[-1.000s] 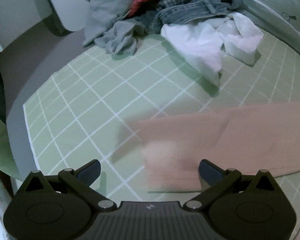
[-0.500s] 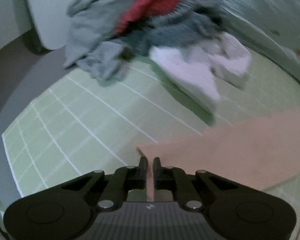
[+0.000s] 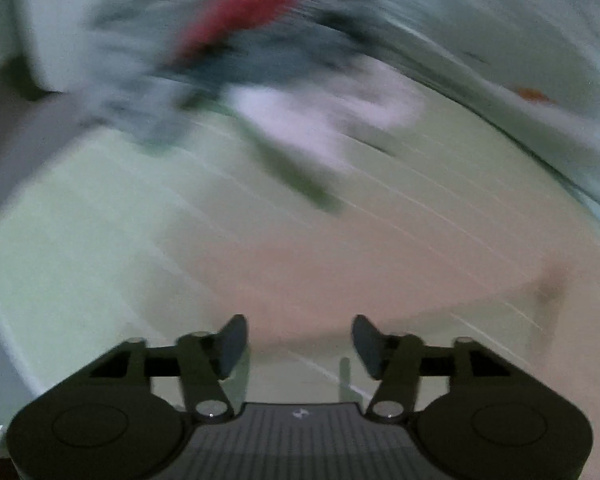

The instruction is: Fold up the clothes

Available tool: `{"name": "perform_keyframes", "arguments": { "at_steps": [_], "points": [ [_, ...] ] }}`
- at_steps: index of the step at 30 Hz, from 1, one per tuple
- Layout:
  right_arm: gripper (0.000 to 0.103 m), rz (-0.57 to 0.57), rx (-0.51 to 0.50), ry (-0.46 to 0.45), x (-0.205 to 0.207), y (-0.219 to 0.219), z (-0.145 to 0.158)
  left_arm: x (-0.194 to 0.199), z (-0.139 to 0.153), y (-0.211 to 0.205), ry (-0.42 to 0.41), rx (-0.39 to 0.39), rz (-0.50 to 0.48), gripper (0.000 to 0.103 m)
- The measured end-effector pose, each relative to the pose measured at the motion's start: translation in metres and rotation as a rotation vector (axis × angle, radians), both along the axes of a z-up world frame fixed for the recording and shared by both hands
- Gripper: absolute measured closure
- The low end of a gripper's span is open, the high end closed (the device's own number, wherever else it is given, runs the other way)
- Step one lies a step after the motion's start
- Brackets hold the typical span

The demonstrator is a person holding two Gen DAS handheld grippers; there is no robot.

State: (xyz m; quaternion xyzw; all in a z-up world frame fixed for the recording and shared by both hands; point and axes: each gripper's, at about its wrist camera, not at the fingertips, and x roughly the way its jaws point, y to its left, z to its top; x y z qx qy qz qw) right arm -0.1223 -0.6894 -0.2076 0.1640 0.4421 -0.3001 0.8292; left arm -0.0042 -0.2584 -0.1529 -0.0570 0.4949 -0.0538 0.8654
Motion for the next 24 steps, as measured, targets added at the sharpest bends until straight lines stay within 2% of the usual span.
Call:
{"name": "perform_keyframes", "arguments": {
  "at_steps": [4, 7, 8, 9, 11, 12, 13, 14, 15, 17, 20, 22, 23, 24],
  "points": [
    [0.002, -0.003, 0.015, -0.003, -0.017, -0.017, -0.002, -0.022, 0.004, -0.045, 0.015, -0.06, -0.158, 0.03],
    [0.006, 0.02, 0.031, -0.03, -0.028, -0.03, -0.001, -0.042, -0.006, -0.086, 0.062, -0.036, -0.244, 0.028],
    [0.012, 0.028, 0.045, -0.041, -0.032, -0.036, -0.001, -0.047, -0.012, -0.094, 0.097, -0.032, -0.237, 0.028],
    [0.022, 0.033, 0.066, -0.044, -0.034, -0.041, -0.001, -0.052, -0.016, -0.101, 0.12, -0.022, -0.228, 0.029],
    [0.037, 0.048, 0.089, -0.046, -0.035, -0.049, -0.002, -0.062, -0.019, -0.112, 0.101, 0.024, -0.201, 0.03],
    [0.055, 0.063, 0.085, -0.054, -0.035, -0.05, 0.0, -0.064, -0.02, -0.114, 0.102, 0.035, -0.195, 0.032],
    [0.068, 0.085, 0.083, -0.062, -0.036, -0.051, 0.0, -0.067, -0.02, -0.115, 0.1, 0.04, -0.186, 0.037],
    [0.078, 0.12, 0.088, -0.071, -0.036, -0.052, 0.001, -0.069, -0.019, -0.113, 0.095, 0.029, -0.165, 0.05],
    [0.094, 0.153, 0.1, -0.081, -0.036, -0.051, 0.0, -0.07, -0.018, -0.113, 0.091, 0.027, -0.141, 0.069],
    [0.096, 0.197, 0.13, -0.113, -0.041, -0.051, 0.006, -0.069, -0.016, -0.107, 0.112, 0.005, -0.083, 0.1],
    [0.097, 0.225, 0.145, -0.176, -0.052, -0.051, 0.028, -0.068, 0.0, -0.091, 0.137, -0.084, -0.023, 0.101],
    [0.097, 0.235, 0.15, -0.248, -0.064, -0.052, 0.05, -0.076, 0.026, -0.08, 0.107, -0.173, -0.016, 0.101],
    [0.097, 0.234, 0.154, -0.265, -0.07, -0.052, 0.056, -0.081, 0.034, -0.076, 0.088, -0.193, -0.016, 0.101],
    [0.097, 0.224, 0.163, -0.25, -0.073, -0.054, 0.052, -0.083, 0.031, -0.078, 0.081, -0.149, -0.019, 0.1]
  ]
}}
